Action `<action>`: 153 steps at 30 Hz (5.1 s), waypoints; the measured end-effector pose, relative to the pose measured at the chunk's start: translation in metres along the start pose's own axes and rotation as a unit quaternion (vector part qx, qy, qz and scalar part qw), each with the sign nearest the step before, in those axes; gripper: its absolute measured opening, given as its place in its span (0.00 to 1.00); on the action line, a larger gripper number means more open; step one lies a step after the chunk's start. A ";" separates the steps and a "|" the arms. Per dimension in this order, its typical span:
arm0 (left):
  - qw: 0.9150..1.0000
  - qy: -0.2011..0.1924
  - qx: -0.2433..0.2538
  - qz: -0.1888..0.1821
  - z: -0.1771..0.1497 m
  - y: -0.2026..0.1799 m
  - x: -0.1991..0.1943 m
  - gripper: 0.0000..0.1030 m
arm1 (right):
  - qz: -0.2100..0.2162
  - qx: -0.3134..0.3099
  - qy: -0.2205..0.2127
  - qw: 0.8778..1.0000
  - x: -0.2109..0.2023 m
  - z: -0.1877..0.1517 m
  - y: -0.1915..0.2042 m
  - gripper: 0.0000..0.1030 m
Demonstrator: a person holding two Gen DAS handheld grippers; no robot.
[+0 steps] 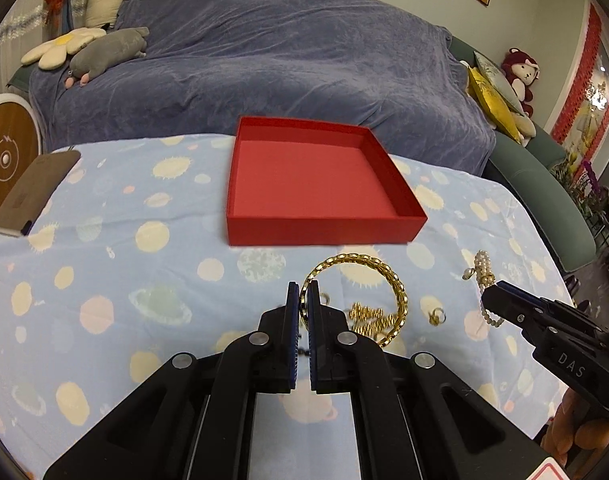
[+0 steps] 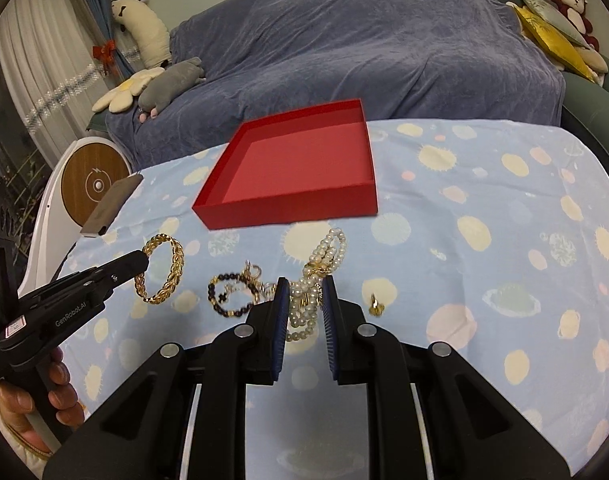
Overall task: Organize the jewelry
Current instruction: 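Carry bangle and pearl bracelet over the red box while both tools open to drop them, then move the left tool to the black bead bracelet and grasp it, then grasp the thin gold chain with the right tool while the left tool holds the bead bracelet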
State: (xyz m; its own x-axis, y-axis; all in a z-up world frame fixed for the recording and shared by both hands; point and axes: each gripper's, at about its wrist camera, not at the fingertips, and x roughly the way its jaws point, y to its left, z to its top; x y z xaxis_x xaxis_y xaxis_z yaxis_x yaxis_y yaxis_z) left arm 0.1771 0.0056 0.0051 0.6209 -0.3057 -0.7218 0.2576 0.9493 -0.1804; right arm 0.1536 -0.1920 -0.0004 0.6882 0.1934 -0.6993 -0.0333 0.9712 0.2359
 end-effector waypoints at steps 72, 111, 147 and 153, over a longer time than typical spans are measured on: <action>0.998 0.026 -0.005 0.064 -0.060 0.025 0.091 0.40 | -0.006 0.039 0.028 0.999 0.033 -0.091 -0.016 0.42; 0.998 -0.026 -0.039 -0.036 -0.061 0.028 -0.013 0.05 | 0.055 -0.029 0.055 0.997 0.063 -0.085 0.032 0.42; 0.998 -0.011 -0.054 -0.030 -0.062 0.036 -0.013 0.05 | 0.152 -0.060 -0.031 0.986 0.016 -0.021 0.062 0.01; 0.998 -0.009 -0.053 -0.030 -0.062 0.036 -0.011 0.05 | 0.153 -0.055 -0.053 0.985 -0.014 0.003 0.052 0.01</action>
State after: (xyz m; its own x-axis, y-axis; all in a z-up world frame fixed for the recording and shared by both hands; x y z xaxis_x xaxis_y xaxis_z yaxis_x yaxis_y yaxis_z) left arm 0.1329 0.0474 -0.0347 0.6200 -0.3617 -0.6962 0.2146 0.9318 -0.2929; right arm 0.1445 -0.1445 0.0234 0.7053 0.4694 -0.5313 -0.3252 0.8801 0.3459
